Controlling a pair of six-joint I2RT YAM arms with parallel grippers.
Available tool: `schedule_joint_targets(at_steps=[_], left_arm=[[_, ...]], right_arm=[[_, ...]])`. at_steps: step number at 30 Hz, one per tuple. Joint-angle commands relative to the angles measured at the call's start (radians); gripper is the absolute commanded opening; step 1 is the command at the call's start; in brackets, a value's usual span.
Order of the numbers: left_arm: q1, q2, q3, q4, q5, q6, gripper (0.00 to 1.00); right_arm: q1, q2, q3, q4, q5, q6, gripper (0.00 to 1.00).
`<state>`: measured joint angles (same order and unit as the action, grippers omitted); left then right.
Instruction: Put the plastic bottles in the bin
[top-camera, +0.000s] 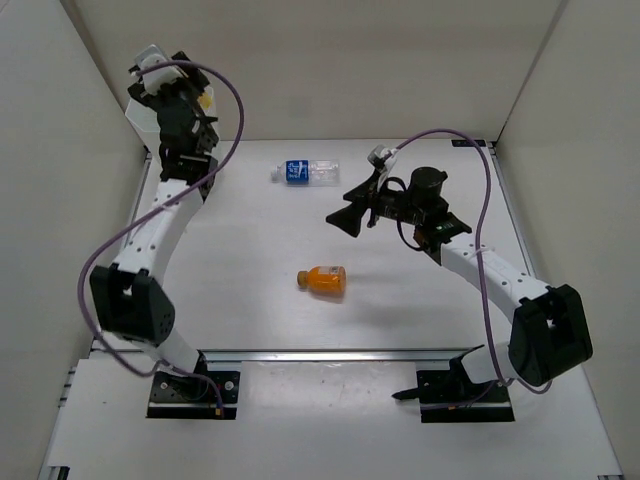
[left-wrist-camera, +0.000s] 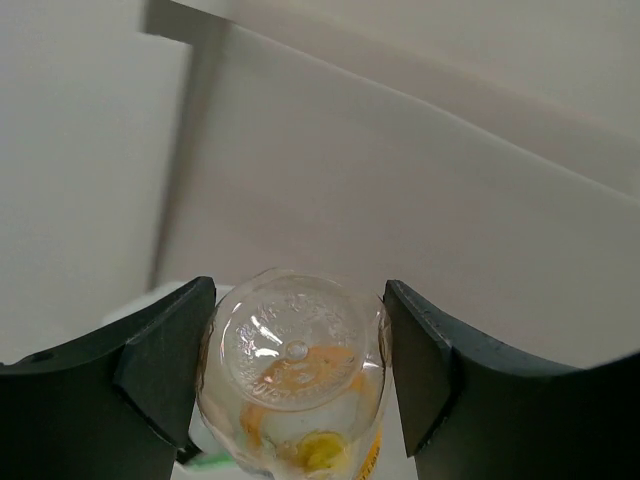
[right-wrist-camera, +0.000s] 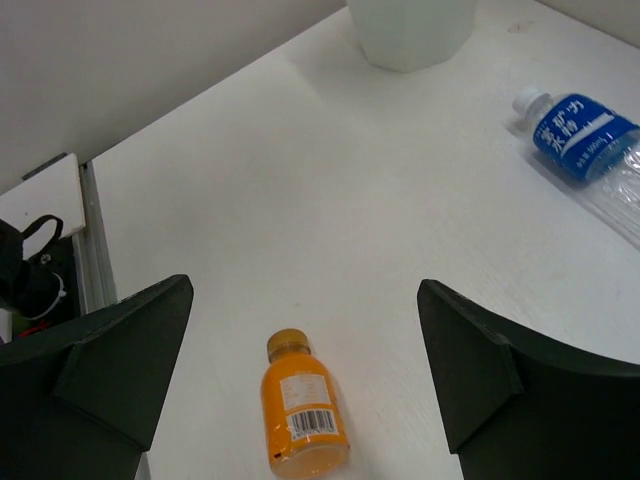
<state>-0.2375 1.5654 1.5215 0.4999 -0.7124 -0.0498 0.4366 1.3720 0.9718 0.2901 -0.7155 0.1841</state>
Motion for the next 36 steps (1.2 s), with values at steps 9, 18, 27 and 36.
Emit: schedule_joint_targets(at_steps=[9, 18, 27, 36], left_arm=[[0.127, 0.363, 0.385, 0.238, -0.153, 0.176, 0.20], [0.198, 0.496, 0.609, 0.210, -0.122, 0.098, 0.23], [0.221, 0.516, 0.675, 0.155, -0.096, 0.067, 0.99], [0.172, 0.490, 0.651, 0.031, -0.047, 0.062, 0.99]], right_arm=[[-0.125, 0.087, 0.042, -0.091, -0.039, -0.032, 0.91], [-0.202, 0.157, 0.038, -0.069, -0.048, 0.041, 0.89], [-0.217, 0.182, 0.091, -0.103, -0.047, 0.026, 0.89], [-0.217, 0.139, 0.068, -0.166, -0.030, -0.012, 0.91]])
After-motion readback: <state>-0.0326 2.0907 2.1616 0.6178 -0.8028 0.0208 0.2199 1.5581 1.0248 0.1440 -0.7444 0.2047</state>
